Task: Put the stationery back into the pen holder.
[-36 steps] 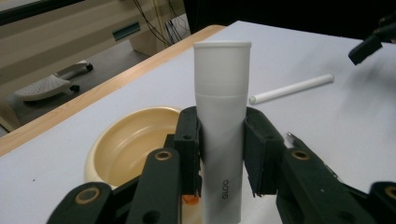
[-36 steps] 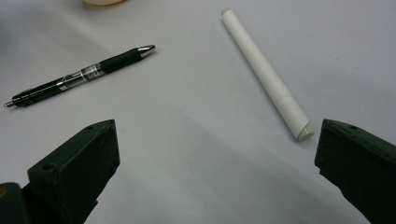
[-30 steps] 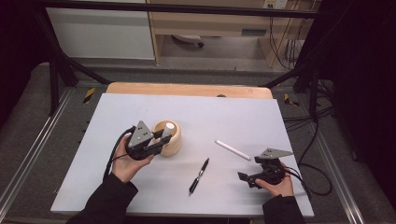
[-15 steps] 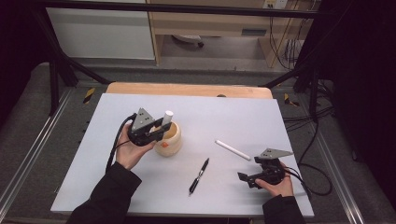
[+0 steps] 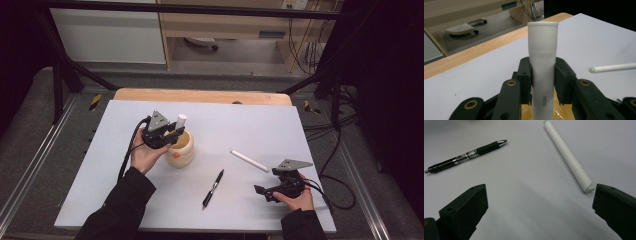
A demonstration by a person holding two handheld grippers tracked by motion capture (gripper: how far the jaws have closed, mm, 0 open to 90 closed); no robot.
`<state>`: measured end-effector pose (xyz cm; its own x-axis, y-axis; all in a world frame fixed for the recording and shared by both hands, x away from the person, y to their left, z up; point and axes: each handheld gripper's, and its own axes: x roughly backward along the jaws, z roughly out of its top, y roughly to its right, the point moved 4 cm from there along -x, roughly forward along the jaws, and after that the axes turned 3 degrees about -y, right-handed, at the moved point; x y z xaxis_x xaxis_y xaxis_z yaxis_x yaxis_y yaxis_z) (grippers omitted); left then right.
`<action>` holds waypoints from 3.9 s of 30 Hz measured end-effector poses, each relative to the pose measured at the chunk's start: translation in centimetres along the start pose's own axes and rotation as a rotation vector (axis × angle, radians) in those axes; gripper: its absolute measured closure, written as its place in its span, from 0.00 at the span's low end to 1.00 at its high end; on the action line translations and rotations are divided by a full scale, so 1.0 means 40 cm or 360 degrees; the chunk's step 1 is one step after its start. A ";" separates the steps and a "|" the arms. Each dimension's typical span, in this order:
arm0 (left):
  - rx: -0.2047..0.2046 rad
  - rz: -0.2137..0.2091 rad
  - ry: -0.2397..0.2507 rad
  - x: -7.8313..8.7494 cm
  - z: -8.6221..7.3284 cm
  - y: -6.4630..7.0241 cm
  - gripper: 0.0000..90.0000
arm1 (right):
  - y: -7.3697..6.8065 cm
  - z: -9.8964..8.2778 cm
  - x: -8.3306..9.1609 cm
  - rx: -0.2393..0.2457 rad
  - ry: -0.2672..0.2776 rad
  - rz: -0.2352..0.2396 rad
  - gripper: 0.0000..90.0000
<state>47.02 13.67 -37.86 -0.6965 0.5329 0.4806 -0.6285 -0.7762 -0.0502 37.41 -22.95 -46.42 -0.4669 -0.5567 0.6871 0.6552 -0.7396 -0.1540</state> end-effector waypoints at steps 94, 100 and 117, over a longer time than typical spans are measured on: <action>-0.0053 -0.0404 -0.0424 0.102 -0.151 0.187 0.73 | -0.003 -0.003 -0.005 0.0012 -0.0023 0.0015 0.01; -0.0100 -0.0483 -0.0462 0.067 -0.151 0.251 0.89 | -0.004 -0.003 -0.006 0.0010 -0.0017 0.0016 0.01; -0.0231 -0.0653 -0.0619 -0.045 -0.178 0.397 0.99 | -0.005 -0.003 -0.005 0.0011 -0.0021 0.0019 0.02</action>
<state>35.85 2.77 -45.75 -0.2251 0.5961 0.7707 -0.8801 -0.4638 0.1016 37.28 -22.74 -46.61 -0.4511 -0.5602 0.6947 0.6648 -0.7303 -0.1572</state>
